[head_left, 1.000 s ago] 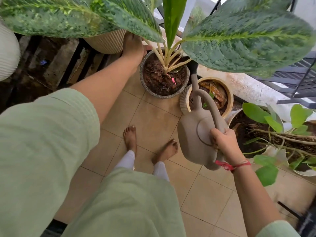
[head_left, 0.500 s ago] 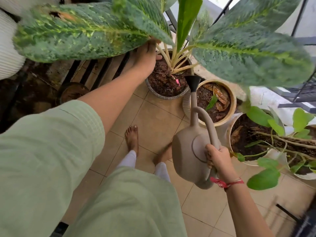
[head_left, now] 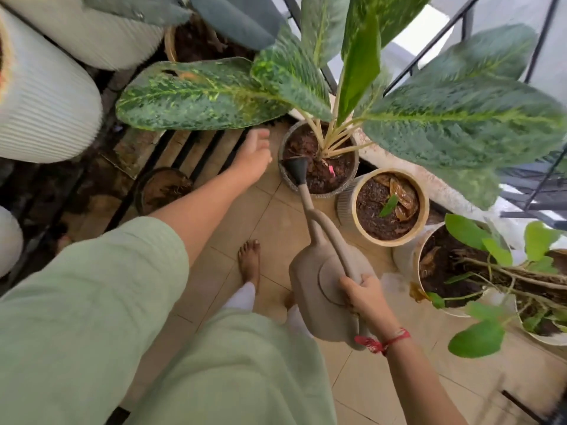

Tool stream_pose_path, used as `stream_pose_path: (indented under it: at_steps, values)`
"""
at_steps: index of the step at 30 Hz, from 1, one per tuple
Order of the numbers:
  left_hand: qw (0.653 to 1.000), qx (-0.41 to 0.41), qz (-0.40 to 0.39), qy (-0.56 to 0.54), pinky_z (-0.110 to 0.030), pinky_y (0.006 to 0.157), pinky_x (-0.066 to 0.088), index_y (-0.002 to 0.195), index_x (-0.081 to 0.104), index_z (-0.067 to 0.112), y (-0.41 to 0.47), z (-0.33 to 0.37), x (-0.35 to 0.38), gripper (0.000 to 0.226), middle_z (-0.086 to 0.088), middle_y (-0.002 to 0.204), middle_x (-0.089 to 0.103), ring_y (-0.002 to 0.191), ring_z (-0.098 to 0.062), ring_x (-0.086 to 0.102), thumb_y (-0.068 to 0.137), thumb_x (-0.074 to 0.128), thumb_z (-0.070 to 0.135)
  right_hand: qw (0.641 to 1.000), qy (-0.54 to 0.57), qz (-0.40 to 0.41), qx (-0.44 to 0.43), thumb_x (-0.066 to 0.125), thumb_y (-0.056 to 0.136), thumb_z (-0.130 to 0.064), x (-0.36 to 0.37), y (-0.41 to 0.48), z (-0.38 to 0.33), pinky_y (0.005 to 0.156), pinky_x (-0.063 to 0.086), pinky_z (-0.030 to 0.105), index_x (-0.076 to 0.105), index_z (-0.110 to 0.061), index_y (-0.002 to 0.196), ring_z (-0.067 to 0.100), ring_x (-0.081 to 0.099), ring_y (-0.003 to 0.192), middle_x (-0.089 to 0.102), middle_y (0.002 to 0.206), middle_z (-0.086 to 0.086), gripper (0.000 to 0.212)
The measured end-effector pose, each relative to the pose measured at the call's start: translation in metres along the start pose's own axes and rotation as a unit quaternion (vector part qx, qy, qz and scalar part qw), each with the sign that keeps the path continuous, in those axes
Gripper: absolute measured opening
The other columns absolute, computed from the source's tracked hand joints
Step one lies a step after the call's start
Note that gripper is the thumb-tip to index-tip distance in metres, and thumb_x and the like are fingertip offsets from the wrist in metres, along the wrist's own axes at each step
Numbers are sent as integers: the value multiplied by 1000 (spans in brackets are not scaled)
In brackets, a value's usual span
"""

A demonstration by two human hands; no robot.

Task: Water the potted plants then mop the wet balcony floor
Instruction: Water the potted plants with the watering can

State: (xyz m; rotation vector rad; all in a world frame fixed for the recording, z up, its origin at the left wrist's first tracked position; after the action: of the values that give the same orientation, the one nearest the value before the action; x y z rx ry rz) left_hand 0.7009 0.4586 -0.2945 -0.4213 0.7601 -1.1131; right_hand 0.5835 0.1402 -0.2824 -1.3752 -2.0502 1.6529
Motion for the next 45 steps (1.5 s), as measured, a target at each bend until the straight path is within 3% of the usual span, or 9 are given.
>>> stream_pose_path:
  at_steps: [7,9,11,14,18,23,35,40,45]
  values:
    - [987,-119,75,-79,-37,100,44,141,37,14,-69,-20,-49,50,-6,136,49,116,-24,52,93,48,20,994,-57,-16,-89,63,80,-11,-17,-60,-49,36,29,14,48,-12,58,2,38,37,43,50,-4,26]
    - [984,-138,95,-56,-27,79,44,132,50,8,-91,1,-59,46,-9,118,57,95,-25,56,91,52,29,994,-50,-10,-102,63,79,-6,-28,-75,-59,37,27,15,44,-16,53,1,33,33,39,44,-10,34]
    - [989,-88,117,-19,-26,71,38,124,55,3,-115,43,-70,39,-7,97,56,78,-21,52,92,55,25,991,-58,-1,-117,64,78,-5,-41,-94,-70,38,25,15,41,-17,50,1,31,32,34,36,-13,39]
    - [991,20,134,20,-30,81,42,119,56,-7,-147,108,-75,36,-17,110,61,106,-30,59,88,58,11,986,-94,-4,-134,64,80,-10,-57,-118,-82,37,27,13,46,-16,53,1,36,38,39,43,-12,33]
    - [991,93,83,44,-26,92,39,123,53,-5,-173,155,-50,41,-20,126,54,121,-30,51,85,59,8,980,-123,-1,-159,64,81,-14,-73,-135,-108,41,28,20,42,-19,49,4,36,36,37,40,-10,39]
    - [985,158,-25,64,-41,118,21,150,12,34,-177,181,-16,83,-4,157,6,144,-27,19,85,56,8,971,-156,-6,-180,62,81,-19,-73,-133,-145,48,29,27,41,-15,57,12,39,49,40,52,-3,32]
    - [952,241,-150,117,-38,109,33,147,28,30,-152,207,-53,69,-6,151,24,134,-28,35,86,51,4,981,-136,10,-141,64,75,-25,-32,-92,-239,50,28,32,36,-22,47,15,37,47,36,45,-5,40]
    - [975,200,-98,-10,-34,117,20,137,48,20,-120,178,-103,62,-7,145,37,140,-21,25,79,52,0,987,-103,12,-122,64,73,-23,-9,-81,-277,52,29,30,50,-15,58,16,41,51,44,53,2,22]
    - [961,-18,90,-262,-28,91,46,110,66,6,-68,117,-189,28,-8,109,65,106,-21,59,89,48,6,990,-83,12,-111,62,70,-27,4,-88,-292,45,25,25,43,-15,58,14,34,46,37,51,-1,26]
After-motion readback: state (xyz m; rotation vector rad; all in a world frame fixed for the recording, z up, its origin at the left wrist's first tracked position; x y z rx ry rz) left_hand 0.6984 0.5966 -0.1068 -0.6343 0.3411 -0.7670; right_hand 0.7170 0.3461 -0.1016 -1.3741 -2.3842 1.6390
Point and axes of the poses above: each hand's wrist, its own y-axis towards the middle knuckle, its own x-axis out of the palm, z = x × y, the point moved 6 cm from there along y, towards the middle knuckle
